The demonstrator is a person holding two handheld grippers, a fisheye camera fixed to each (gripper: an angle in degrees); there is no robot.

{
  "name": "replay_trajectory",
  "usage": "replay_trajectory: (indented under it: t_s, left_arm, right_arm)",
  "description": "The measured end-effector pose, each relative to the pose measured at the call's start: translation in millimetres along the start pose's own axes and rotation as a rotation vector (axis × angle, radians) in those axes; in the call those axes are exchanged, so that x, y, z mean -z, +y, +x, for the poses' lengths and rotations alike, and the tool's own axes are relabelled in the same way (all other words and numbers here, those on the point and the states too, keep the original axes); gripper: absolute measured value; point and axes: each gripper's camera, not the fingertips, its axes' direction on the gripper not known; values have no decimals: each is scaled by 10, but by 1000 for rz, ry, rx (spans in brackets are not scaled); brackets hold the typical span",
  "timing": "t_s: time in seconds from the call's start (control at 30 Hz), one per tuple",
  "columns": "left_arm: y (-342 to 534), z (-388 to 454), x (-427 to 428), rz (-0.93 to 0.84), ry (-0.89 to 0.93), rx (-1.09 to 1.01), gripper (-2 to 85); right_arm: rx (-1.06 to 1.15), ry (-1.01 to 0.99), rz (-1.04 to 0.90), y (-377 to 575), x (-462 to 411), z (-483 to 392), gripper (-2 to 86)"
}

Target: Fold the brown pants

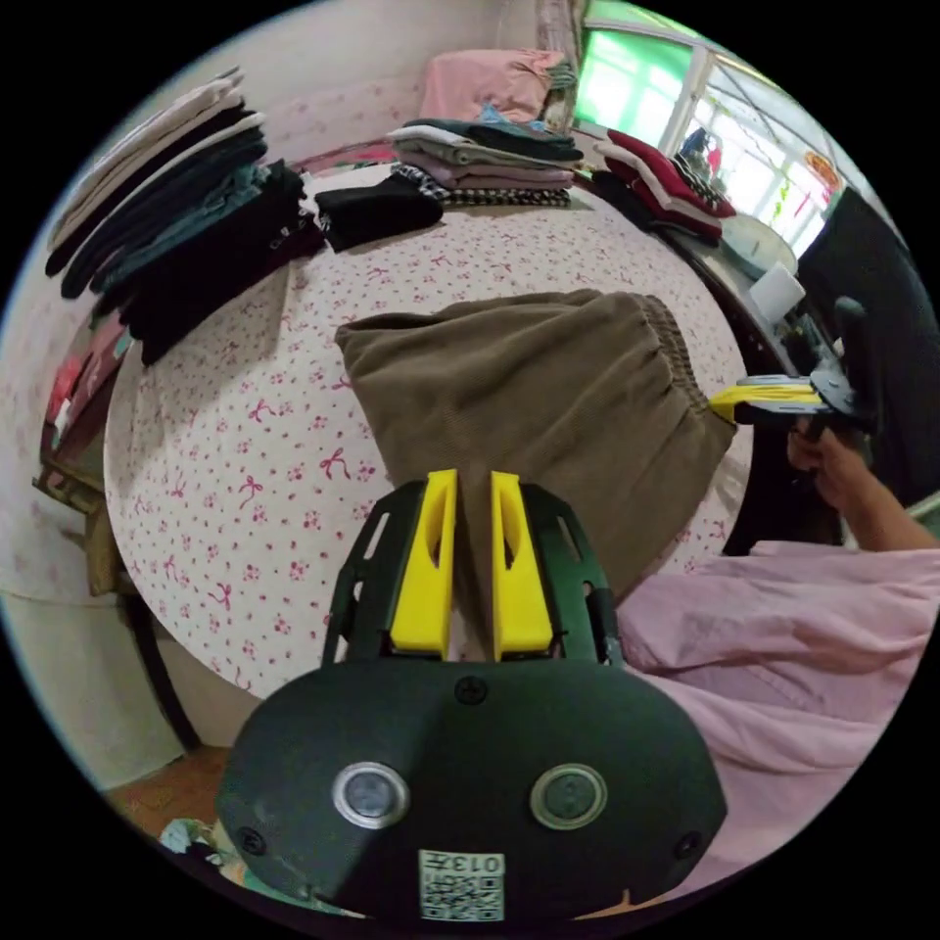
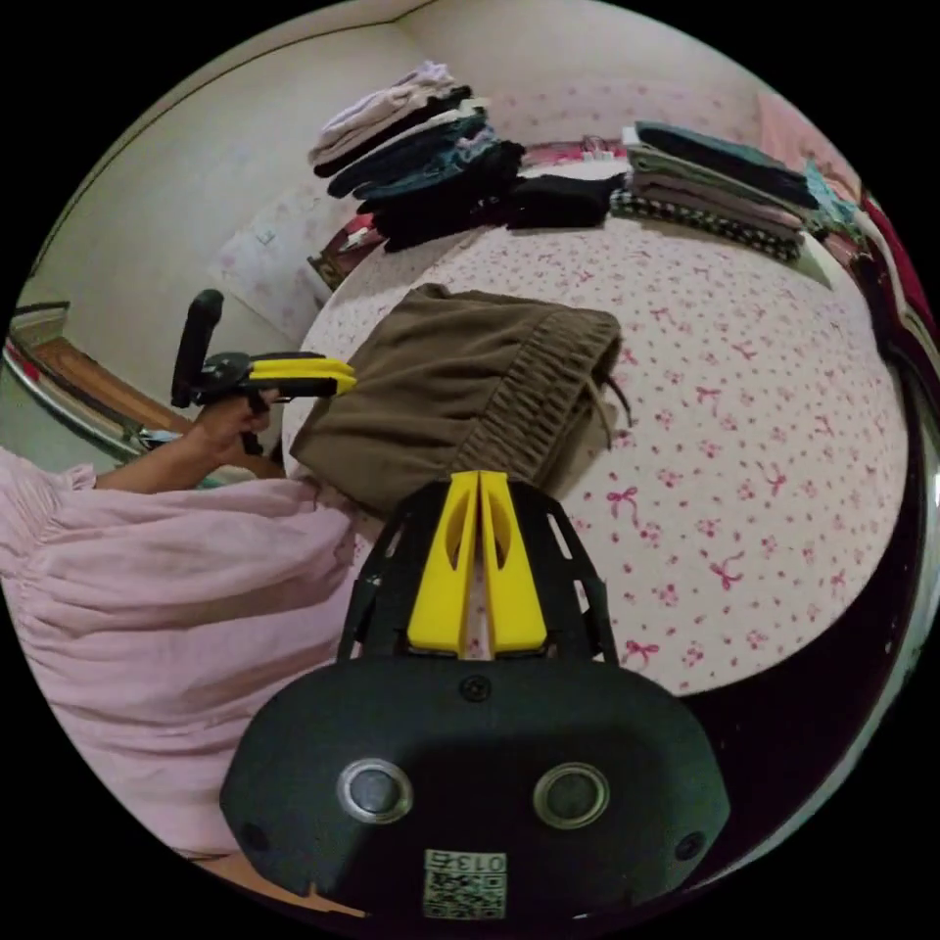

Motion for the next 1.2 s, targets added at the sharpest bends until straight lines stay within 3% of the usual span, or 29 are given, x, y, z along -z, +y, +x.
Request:
replay_trajectory:
  t_s: [0.13,0.2,0.37,0.6,0.77,1.0,1.2]
  left_arm:
    - [69,-490,126,74,212,195,128]
    - [110,-726,84,101,315,295,146]
    - [52,-1114,-207,87,486,458,177]
    - [-286,-1120,-403,-21,445,415,168]
    - [-583,-981,-395,-86,408,351,149]
    - [-660,-987,-530,-76,437,465,151]
    - [-789,-865,-484,-61,429,469,100]
  right_arm:
    - [-15,126,140,161,359,170,99]
    - [-101,19,155,163,381,439,158]
    - [-192,-146,130,22,105,875,176]
    - [-292,-224,39,-96,-250,1520,167]
    - [-217,-245,-12,-254,-239,1664,150]
    - [-248,-335,-29,-315,-265,2220,141]
    - [-229,-402,-40,-403,-220,2514,100]
